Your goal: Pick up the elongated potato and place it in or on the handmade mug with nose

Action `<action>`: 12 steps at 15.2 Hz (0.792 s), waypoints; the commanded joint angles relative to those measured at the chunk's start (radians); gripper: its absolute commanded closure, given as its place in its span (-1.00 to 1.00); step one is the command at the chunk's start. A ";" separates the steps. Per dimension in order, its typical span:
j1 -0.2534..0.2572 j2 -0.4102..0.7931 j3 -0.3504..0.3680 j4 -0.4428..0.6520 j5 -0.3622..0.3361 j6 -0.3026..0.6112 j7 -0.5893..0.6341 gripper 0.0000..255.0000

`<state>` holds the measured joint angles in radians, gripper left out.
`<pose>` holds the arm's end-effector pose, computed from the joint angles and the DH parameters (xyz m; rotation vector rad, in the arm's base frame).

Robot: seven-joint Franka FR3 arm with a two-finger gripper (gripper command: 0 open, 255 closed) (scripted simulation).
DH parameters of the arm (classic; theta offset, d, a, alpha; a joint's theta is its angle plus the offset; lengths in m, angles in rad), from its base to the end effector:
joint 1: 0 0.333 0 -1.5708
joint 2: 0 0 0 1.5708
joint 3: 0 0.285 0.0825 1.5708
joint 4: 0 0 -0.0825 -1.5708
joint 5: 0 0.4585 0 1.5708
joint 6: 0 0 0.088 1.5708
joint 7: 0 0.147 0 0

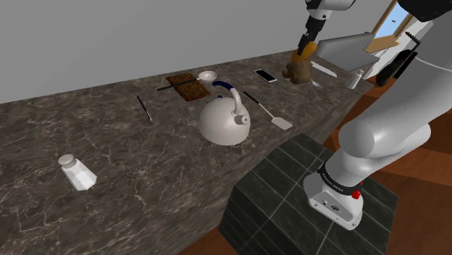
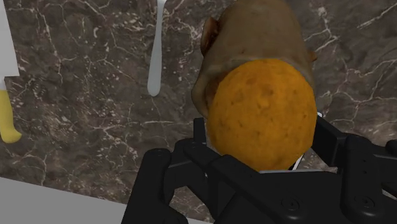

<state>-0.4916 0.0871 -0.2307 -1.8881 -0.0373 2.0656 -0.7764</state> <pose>0.4952 -0.4390 0.3684 3.0371 0.1095 0.0477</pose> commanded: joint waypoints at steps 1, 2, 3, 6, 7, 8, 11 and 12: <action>-0.001 0.013 0.000 -0.011 0.003 0.010 -0.004 1.00; -0.001 0.013 0.000 -0.011 0.003 0.010 -0.004 1.00; -0.001 0.013 -0.001 -0.011 0.003 0.010 -0.004 1.00; -0.001 0.013 -0.001 -0.011 0.003 0.010 -0.004 1.00; -0.001 0.013 -0.001 -0.011 0.003 0.010 -0.004 1.00; -0.001 0.011 -0.001 -0.012 0.002 0.009 -0.004 -1.00; 0.000 0.010 -0.001 -0.012 0.002 0.008 -0.003 -1.00; 0.000 0.010 -0.001 -0.012 0.002 0.008 -0.003 -1.00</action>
<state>-0.4922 0.0968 -0.2313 -1.9001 -0.0354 2.0739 -0.7796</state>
